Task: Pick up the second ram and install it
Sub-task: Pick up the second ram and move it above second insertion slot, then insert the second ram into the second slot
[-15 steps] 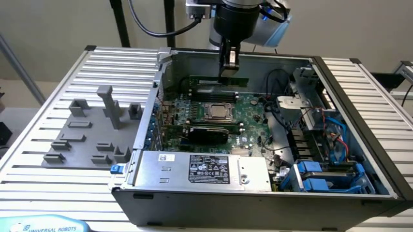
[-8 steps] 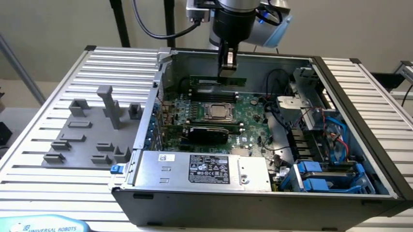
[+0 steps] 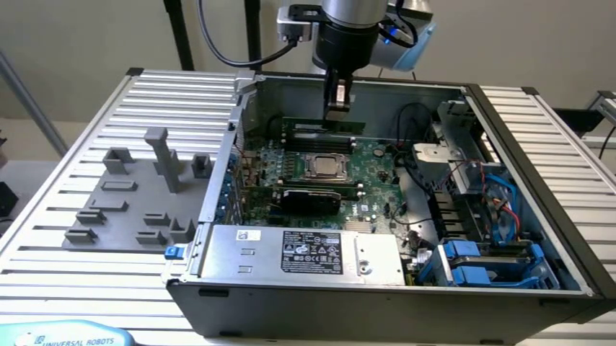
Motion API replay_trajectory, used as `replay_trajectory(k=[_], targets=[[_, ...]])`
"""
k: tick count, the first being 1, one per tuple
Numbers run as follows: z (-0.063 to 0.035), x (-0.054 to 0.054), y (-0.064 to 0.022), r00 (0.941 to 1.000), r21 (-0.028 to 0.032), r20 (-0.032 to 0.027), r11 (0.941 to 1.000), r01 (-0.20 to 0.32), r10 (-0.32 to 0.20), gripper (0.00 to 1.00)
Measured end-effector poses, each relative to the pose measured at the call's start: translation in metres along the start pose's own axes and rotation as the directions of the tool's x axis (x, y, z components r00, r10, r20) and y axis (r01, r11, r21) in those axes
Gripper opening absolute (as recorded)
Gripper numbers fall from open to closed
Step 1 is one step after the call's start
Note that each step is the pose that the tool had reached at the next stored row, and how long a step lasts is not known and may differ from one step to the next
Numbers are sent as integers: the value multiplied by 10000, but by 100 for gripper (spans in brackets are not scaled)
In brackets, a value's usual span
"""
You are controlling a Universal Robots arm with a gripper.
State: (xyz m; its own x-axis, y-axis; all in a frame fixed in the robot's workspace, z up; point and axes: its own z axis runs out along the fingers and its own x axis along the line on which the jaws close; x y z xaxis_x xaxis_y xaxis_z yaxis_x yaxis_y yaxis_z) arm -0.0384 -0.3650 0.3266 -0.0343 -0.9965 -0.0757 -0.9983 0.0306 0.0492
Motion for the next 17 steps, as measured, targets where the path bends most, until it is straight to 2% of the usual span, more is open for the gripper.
replay_trajectory(k=[2, 17], targets=[[-1, 0, 0, 10000, -19, -1, 10000, -3, 3, 13], [14, 12, -6, 10000, -19, 5, 10000, -1, 1, 13]])
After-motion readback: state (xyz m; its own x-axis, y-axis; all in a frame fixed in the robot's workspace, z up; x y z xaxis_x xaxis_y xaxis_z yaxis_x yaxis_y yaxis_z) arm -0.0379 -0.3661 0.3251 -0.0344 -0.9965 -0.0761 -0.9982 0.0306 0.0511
